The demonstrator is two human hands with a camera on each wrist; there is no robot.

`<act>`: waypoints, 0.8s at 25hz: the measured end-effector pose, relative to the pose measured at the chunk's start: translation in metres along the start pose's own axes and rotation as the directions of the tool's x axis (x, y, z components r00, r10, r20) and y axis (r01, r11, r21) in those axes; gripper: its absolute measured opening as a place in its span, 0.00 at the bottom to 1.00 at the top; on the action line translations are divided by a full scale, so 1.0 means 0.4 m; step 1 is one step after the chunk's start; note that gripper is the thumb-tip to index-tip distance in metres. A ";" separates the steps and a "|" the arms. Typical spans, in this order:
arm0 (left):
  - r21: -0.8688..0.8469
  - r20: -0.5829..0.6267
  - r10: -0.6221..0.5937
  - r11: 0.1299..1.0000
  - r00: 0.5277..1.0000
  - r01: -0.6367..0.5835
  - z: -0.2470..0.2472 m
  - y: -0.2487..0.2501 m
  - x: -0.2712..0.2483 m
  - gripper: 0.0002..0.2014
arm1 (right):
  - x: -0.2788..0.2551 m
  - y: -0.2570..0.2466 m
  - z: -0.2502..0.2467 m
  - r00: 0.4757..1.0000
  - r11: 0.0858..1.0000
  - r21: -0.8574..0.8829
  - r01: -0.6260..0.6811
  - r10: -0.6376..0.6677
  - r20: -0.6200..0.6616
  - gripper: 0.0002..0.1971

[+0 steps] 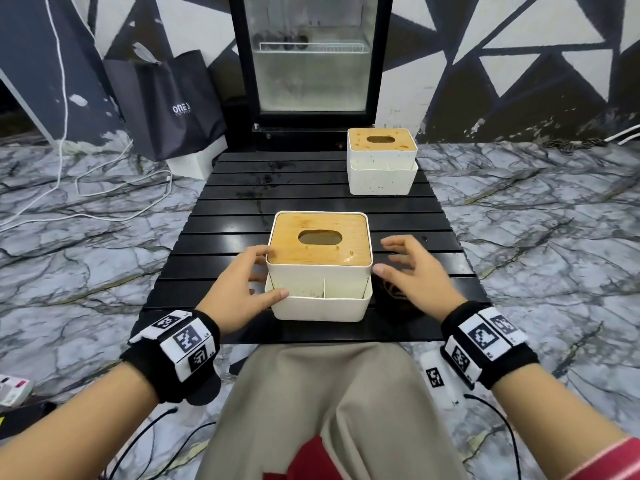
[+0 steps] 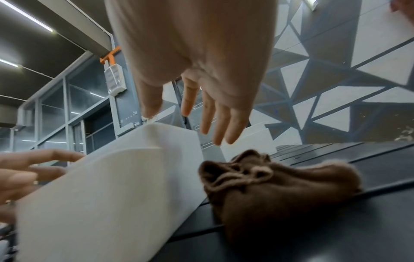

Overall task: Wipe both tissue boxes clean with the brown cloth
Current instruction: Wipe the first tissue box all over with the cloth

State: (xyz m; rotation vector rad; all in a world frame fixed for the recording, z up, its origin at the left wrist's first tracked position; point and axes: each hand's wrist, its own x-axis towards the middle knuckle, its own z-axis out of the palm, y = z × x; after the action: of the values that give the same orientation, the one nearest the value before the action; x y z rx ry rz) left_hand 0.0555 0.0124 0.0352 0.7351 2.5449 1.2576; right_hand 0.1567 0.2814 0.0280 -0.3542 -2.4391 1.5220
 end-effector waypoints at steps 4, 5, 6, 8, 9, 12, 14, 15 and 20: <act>0.060 -0.040 -0.016 0.998 0.999 0.019 0.020 0.028 0.040 0.36 | 0.040 0.047 -0.039 0.993 0.905 -0.424 -0.013 0.063 0.104 0.24; 0.072 -0.040 -0.018 0.997 0.999 0.021 0.029 0.041 0.053 0.36 | 0.048 0.059 -0.035 0.979 0.862 -0.506 -0.006 0.108 0.172 0.27; 0.080 -0.036 -0.025 0.996 0.999 0.028 0.039 0.051 0.063 0.36 | 0.056 0.074 -0.026 0.963 0.829 -0.560 0.001 0.150 0.224 0.29; 0.093 -0.029 -0.056 0.994 0.998 0.058 0.059 0.067 0.080 0.37 | 0.069 0.090 -0.012 0.941 0.795 -0.607 0.001 0.205 0.271 0.30; 0.099 -0.029 -0.076 0.992 0.997 0.079 0.067 0.071 0.085 0.37 | 0.073 0.092 -0.007 0.936 0.785 -0.620 -0.005 0.221 0.273 0.29; 0.107 -0.034 -0.112 0.988 0.993 0.115 0.078 0.073 0.091 0.37 | 0.074 0.085 0.001 0.936 0.727 -0.686 0.023 0.225 0.270 0.28; 0.097 -0.036 -0.116 0.988 0.993 0.119 0.078 0.072 0.092 0.37 | 0.071 0.080 0.005 0.940 0.697 -0.715 0.053 0.206 0.270 0.26; 0.089 -0.036 -0.119 0.989 0.992 0.122 0.078 0.071 0.092 0.36 | 0.069 0.077 0.006 0.944 0.694 -0.718 0.063 0.193 0.269 0.25; 0.070 -0.019 -0.114 0.991 0.993 0.115 0.073 0.069 0.098 0.36 | 0.063 0.059 -0.007 0.957 0.765 -0.641 0.068 0.130 0.258 0.21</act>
State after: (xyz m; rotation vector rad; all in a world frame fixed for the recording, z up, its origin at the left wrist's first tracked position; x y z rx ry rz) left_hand 0.0431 0.0667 0.0405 0.5863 2.6147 1.1463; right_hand 0.1356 0.3023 0.0098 -0.3030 -3.1651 0.7090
